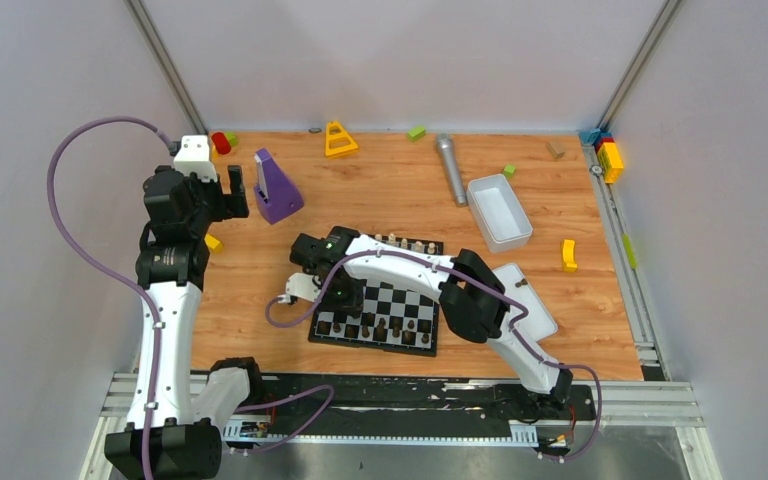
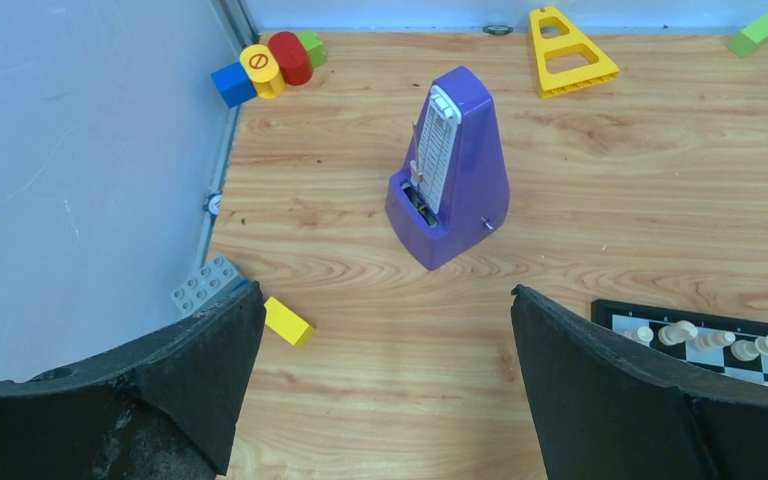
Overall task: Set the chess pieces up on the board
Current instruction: Place the chess piece on the chessboard.
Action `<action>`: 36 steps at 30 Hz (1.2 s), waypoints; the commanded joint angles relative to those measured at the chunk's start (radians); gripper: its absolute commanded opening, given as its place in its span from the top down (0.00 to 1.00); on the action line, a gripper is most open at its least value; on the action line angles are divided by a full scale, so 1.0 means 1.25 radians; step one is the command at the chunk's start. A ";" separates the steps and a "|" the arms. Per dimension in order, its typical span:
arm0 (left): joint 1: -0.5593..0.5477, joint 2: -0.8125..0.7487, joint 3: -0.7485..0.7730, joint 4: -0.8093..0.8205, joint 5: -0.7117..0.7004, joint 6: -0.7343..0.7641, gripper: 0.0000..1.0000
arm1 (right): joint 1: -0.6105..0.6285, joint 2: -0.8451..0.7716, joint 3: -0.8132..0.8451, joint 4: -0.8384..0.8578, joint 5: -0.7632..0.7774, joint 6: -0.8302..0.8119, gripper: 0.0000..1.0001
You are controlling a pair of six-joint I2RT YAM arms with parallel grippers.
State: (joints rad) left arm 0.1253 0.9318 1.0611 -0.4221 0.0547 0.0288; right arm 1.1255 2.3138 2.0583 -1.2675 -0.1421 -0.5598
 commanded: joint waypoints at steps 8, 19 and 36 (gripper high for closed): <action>0.006 -0.018 -0.001 0.035 0.002 0.010 0.00 | 0.012 -0.003 0.017 0.006 0.010 0.005 0.82; 0.007 -0.018 -0.001 0.035 0.003 0.011 0.00 | 0.010 -0.012 0.019 0.014 0.015 0.021 0.66; 0.007 0.001 0.016 0.038 0.077 0.034 0.00 | -0.104 -0.241 -0.009 0.044 -0.135 0.090 0.63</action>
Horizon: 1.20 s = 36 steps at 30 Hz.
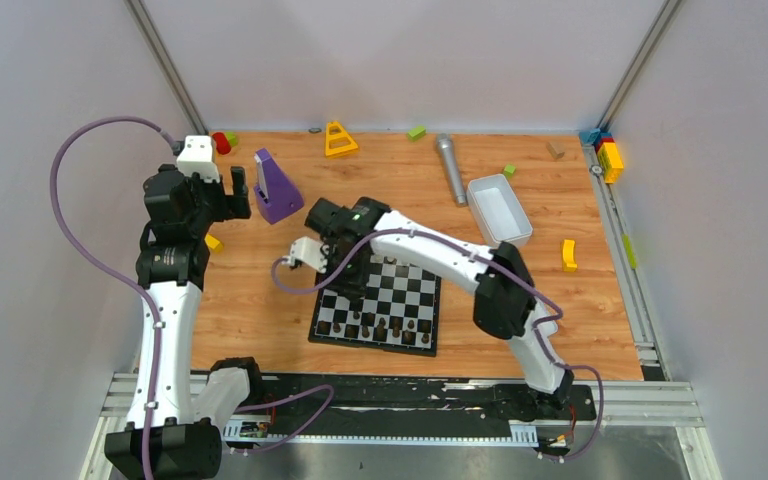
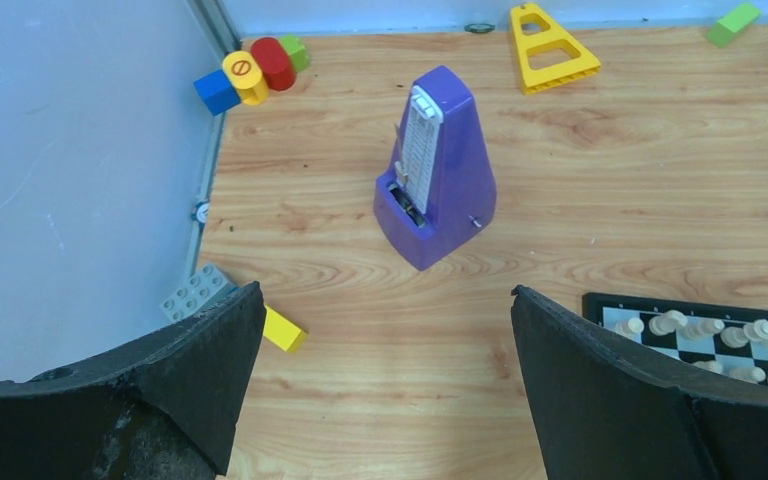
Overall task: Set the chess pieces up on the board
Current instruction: Place the chess piece on the chessboard, then pick up the chess piece from the storage box.
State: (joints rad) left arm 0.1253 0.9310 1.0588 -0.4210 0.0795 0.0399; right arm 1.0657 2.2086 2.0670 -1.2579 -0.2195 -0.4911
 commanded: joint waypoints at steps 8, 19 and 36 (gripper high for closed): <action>0.006 -0.001 0.003 0.067 0.334 0.020 0.00 | -0.308 -0.452 -0.357 0.150 -0.127 0.052 0.63; 0.007 0.021 -0.030 0.094 0.590 -0.001 0.00 | -0.734 -0.638 -0.796 0.251 -0.202 -0.073 0.65; 0.007 0.031 -0.055 0.114 0.601 0.001 0.00 | -0.817 -0.574 -0.890 0.373 -0.090 -0.191 0.68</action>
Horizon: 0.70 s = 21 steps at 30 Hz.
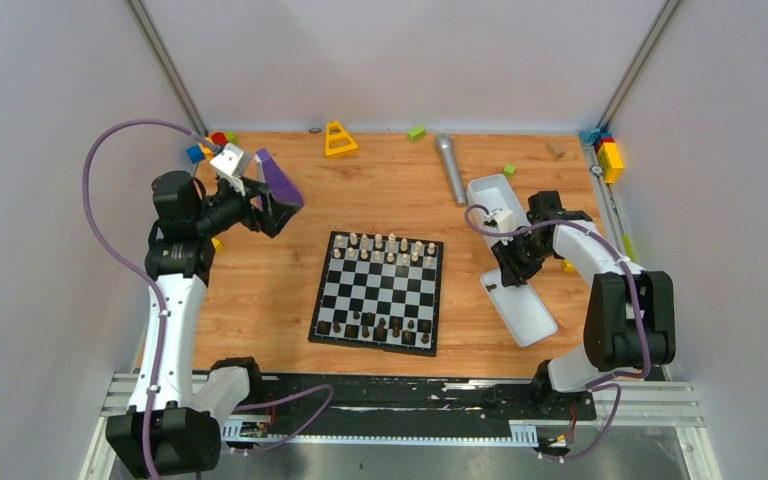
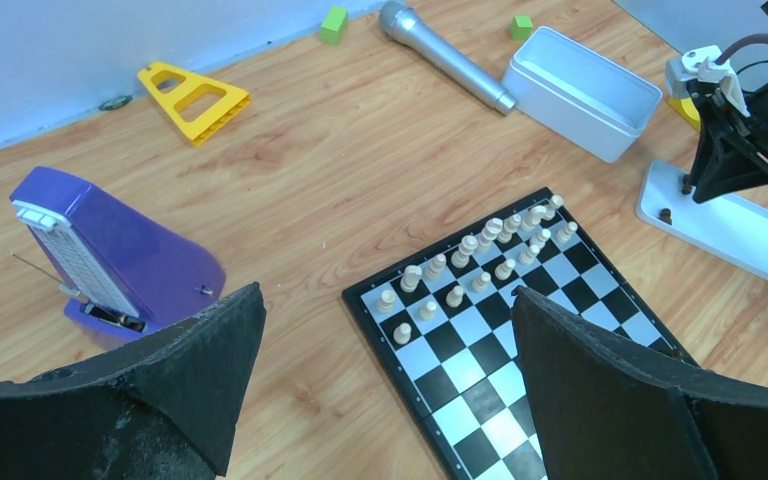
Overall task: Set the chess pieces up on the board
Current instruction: Pick up the chess piece from the storage box.
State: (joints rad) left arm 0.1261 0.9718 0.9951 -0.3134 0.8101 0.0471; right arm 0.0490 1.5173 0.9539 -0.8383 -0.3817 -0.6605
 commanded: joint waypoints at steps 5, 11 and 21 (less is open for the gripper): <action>0.006 -0.003 -0.004 0.028 0.017 -0.002 0.00 | -0.004 -0.016 -0.005 0.038 0.090 -0.117 0.65; 0.006 -0.002 -0.011 0.033 0.013 0.001 0.00 | -0.004 -0.011 -0.001 0.038 0.103 -0.171 0.63; 0.007 -0.001 -0.014 0.036 0.006 0.006 0.00 | 0.022 0.041 0.012 0.029 0.144 -0.231 0.60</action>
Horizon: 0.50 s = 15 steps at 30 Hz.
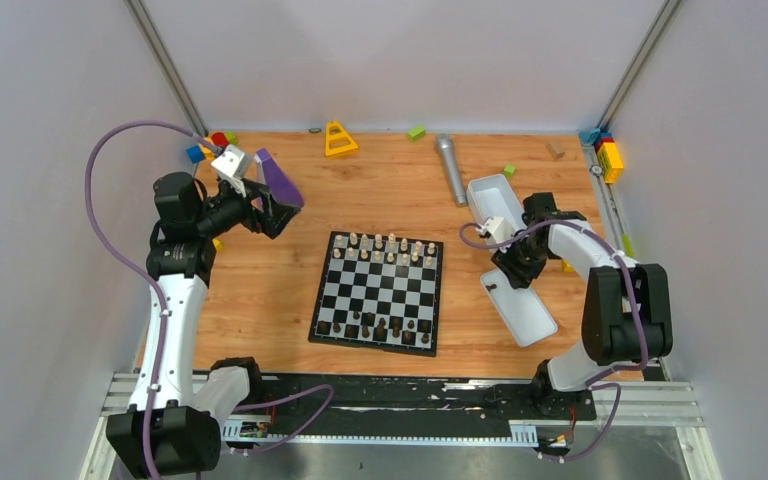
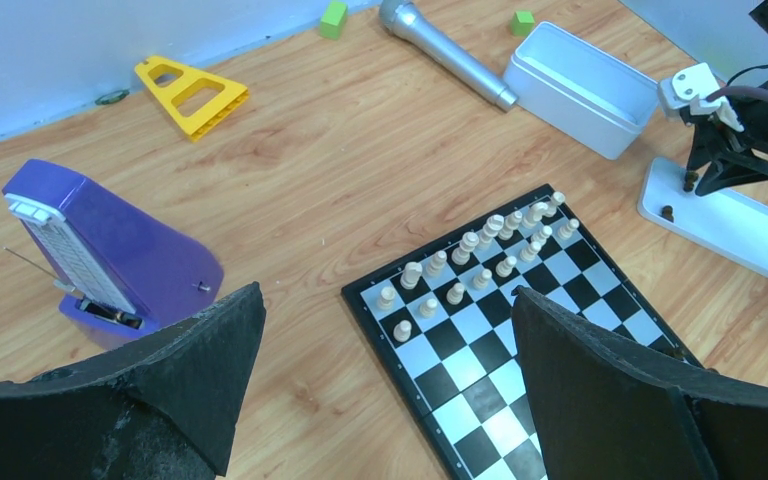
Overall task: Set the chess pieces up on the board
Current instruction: Pick up the chess piece from the storage box.
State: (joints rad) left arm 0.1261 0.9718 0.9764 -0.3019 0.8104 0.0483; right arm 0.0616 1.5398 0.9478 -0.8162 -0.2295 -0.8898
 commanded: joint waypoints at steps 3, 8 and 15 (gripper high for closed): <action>0.006 -0.002 0.001 0.026 0.002 0.007 0.00 | 0.017 0.039 0.017 0.010 0.032 -0.060 0.59; 0.006 -0.001 -0.001 0.027 -0.003 0.010 0.00 | 0.029 0.060 0.017 0.010 0.050 -0.066 0.58; 0.005 -0.002 0.000 0.023 -0.003 0.015 0.00 | 0.041 0.056 -0.004 0.002 0.106 -0.083 0.58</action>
State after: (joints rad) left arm 0.1261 0.9718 0.9749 -0.3019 0.8059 0.0517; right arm 0.1051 1.6169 0.9474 -0.8177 -0.1501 -0.9531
